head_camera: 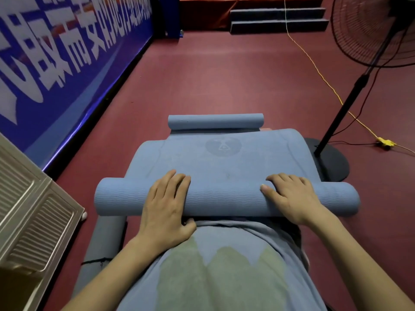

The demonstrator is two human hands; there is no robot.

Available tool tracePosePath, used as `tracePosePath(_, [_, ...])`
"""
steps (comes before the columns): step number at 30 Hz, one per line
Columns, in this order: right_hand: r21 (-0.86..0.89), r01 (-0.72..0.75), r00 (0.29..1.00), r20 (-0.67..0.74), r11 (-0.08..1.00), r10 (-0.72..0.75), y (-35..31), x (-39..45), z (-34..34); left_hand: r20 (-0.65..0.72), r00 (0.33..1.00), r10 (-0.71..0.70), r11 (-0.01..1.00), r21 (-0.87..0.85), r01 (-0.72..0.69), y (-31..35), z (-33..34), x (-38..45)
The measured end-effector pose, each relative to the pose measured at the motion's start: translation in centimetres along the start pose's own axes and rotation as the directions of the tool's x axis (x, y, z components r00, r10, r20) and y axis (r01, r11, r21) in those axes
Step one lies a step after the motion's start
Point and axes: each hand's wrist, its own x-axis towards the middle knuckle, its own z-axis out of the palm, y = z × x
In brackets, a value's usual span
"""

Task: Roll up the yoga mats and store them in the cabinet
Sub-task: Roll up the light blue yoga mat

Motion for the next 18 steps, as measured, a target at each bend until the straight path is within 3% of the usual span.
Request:
tracePosePath(9, [0.032, -0.006, 0.996, -0.086, 0.999, 0.009, -0.3, 2.4, 0.0, 0.075, 0.997, 0.011, 0.997, 0.079, -0.017, -1.8, 0.7, 2.8])
tracePosePath(13, [0.024, 0.004, 0.99, -0.138, 1.0, -0.001, -0.7, 3.8, -0.3, 0.27, 0.963, 0.009, 0.992, 0.12, -0.043, -3.1, 0.3, 5.2])
tracePosePath(15, [0.027, 0.001, 0.993, -0.121, 1.0, 0.003, -0.9, 4.3, -0.9, 0.399, 0.917, 0.005, 0.991, 0.122, -0.058, -3.5, -0.3, 6.8])
tracePosePath(18, [0.049, -0.035, 0.997, -0.073, 0.998, 0.039, -1.2, 5.0, -1.6, 0.484, 0.875, 0.004, 0.994, 0.094, -0.056, -4.0, -0.9, 8.5])
